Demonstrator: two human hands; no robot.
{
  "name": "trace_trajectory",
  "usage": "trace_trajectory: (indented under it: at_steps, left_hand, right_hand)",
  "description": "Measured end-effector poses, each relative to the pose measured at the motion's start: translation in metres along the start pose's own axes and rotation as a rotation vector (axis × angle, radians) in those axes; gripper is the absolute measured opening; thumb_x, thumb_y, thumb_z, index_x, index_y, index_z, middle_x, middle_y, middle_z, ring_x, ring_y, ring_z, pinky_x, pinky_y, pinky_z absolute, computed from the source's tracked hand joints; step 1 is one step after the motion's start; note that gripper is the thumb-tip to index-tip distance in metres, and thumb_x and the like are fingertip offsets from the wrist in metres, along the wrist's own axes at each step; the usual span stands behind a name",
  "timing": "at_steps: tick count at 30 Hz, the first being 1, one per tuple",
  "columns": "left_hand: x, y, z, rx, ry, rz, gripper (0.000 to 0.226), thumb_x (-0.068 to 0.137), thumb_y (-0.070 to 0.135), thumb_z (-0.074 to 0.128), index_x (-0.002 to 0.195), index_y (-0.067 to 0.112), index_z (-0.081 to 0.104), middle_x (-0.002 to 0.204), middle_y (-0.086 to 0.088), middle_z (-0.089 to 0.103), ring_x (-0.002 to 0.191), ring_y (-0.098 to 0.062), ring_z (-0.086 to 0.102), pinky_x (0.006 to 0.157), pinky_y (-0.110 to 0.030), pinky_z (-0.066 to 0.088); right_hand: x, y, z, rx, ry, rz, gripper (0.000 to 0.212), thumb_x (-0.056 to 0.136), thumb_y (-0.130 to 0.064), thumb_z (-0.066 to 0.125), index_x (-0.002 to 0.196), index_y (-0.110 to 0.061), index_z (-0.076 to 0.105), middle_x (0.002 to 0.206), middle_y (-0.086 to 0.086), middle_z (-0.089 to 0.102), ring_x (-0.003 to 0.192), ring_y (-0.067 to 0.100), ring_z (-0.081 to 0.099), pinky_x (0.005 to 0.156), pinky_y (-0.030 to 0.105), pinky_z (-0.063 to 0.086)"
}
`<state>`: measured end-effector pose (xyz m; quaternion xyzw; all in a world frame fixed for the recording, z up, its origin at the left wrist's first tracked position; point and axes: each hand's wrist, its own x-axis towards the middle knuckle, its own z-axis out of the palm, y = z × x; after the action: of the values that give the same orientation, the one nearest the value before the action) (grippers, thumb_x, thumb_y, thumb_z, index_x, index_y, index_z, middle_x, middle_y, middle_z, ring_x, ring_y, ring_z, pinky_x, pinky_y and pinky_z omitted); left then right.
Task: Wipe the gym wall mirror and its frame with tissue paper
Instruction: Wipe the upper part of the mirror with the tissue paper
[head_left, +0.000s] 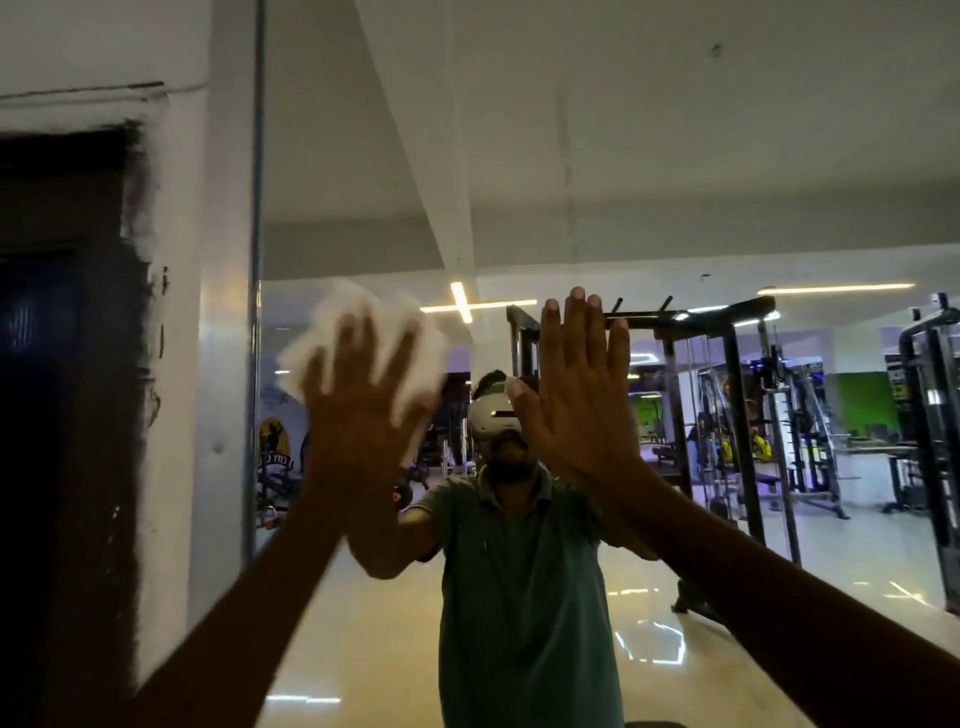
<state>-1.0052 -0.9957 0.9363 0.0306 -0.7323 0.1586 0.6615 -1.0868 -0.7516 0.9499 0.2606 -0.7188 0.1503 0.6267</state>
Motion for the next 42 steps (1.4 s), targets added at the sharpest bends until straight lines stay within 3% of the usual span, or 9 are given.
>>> trace_trajectory:
  at_steps: [3, 6, 9, 12, 19, 26, 32, 37, 42]
  left_hand:
    - [-0.011, -0.047, -0.005, -0.025, -0.041, -0.198, 0.072, 0.106, 0.063, 0.016, 0.166, 0.025, 0.010, 0.171, -0.021, 0.007, 0.158, -0.042, 0.008, 0.122, -0.067, 0.013]
    - [-0.045, -0.004, 0.000, -0.040, -0.041, -0.333, 0.074, 0.105, 0.066, 0.019, 0.166, 0.025, 0.011, 0.171, -0.022, 0.006, 0.158, -0.043, 0.004, 0.124, -0.067, 0.007]
    - [-0.086, 0.017, 0.005, -0.050, -0.059, -0.157, 0.075, 0.104, 0.062, 0.028, 0.165, 0.019, 0.022, 0.171, -0.023, 0.007, 0.157, -0.045, 0.006, 0.124, -0.065, 0.002]
    - [-0.072, -0.019, 0.003, -0.009, -0.018, 0.019, 0.073, 0.104, 0.063, 0.026, 0.163, 0.020, 0.027, 0.170, -0.021, 0.011, 0.156, -0.045, 0.010, 0.122, -0.068, 0.008]
    - [0.017, -0.054, -0.008, -0.027, -0.065, -0.129, 0.078, 0.102, 0.070, 0.012, 0.166, 0.026, 0.011, 0.171, -0.021, 0.008, 0.158, -0.041, 0.007, 0.124, -0.063, 0.011]
    - [-0.068, -0.027, -0.003, -0.037, -0.113, -0.190, 0.073, 0.106, 0.062, 0.012, 0.165, 0.020, 0.018, 0.170, -0.025, 0.011, 0.156, -0.046, 0.011, 0.121, -0.070, 0.013]
    - [-0.031, -0.041, -0.011, -0.070, -0.099, -0.172, 0.070, 0.104, 0.059, 0.021, 0.166, 0.026, 0.015, 0.169, -0.024, 0.013, 0.153, -0.048, 0.016, 0.115, -0.073, 0.021]
    - [-0.008, 0.044, -0.001, -0.080, -0.035, -0.411, 0.071, 0.104, 0.062, 0.014, 0.166, 0.029, -0.002, 0.171, -0.022, 0.001, 0.157, -0.044, 0.003, 0.121, -0.067, 0.006]
    - [0.000, 0.129, 0.004, -0.169, -0.078, -0.009, 0.073, 0.104, 0.065, 0.023, 0.166, 0.029, 0.009, 0.171, -0.022, 0.004, 0.158, -0.043, 0.003, 0.122, -0.065, 0.001]
  right_hand:
    - [-0.008, -0.012, 0.006, -0.040, 0.005, -0.055, 0.094, 0.101, -0.070, 0.023, 0.166, -0.005, 0.005, 0.173, 0.023, -0.009, 0.160, 0.040, -0.010, 0.127, 0.063, -0.001]
    - [-0.016, -0.037, 0.016, -0.026, -0.030, -0.088, 0.097, 0.100, -0.070, 0.032, 0.166, -0.006, 0.000, 0.173, 0.022, -0.010, 0.160, 0.040, -0.010, 0.127, 0.064, -0.005]
    - [-0.019, -0.047, 0.021, -0.045, -0.018, -0.041, 0.099, 0.099, -0.073, 0.032, 0.166, -0.008, 0.001, 0.173, 0.022, -0.007, 0.160, 0.042, -0.008, 0.126, 0.065, -0.003]
    - [-0.021, -0.048, 0.021, -0.090, -0.022, -0.025, 0.098, 0.099, -0.077, 0.023, 0.167, -0.009, 0.003, 0.173, 0.022, -0.007, 0.160, 0.041, -0.009, 0.126, 0.067, 0.001]
    - [-0.022, -0.049, 0.020, -0.065, 0.009, -0.027, 0.096, 0.100, -0.074, 0.021, 0.167, -0.008, 0.001, 0.173, 0.022, -0.008, 0.160, 0.040, -0.010, 0.126, 0.066, 0.000]
    - [-0.020, -0.048, 0.018, -0.057, -0.030, -0.039, 0.099, 0.098, -0.076, 0.025, 0.166, -0.009, -0.002, 0.173, 0.021, -0.009, 0.160, 0.040, -0.010, 0.127, 0.064, -0.004]
    - [-0.040, -0.028, 0.008, -0.029, -0.002, -0.042, 0.093, 0.101, -0.061, 0.035, 0.165, -0.001, 0.006, 0.172, 0.025, -0.008, 0.160, 0.041, -0.009, 0.128, 0.063, 0.001]
    - [-0.094, 0.030, -0.003, -0.114, -0.028, 0.035, 0.096, 0.099, -0.060, 0.039, 0.164, 0.003, 0.008, 0.172, 0.026, -0.007, 0.160, 0.042, -0.007, 0.128, 0.062, 0.000]
    - [-0.107, 0.038, -0.003, -0.131, 0.003, 0.009, 0.098, 0.094, -0.058, 0.044, 0.162, 0.006, 0.015, 0.172, 0.027, 0.000, 0.160, 0.044, 0.000, 0.129, 0.061, 0.002]
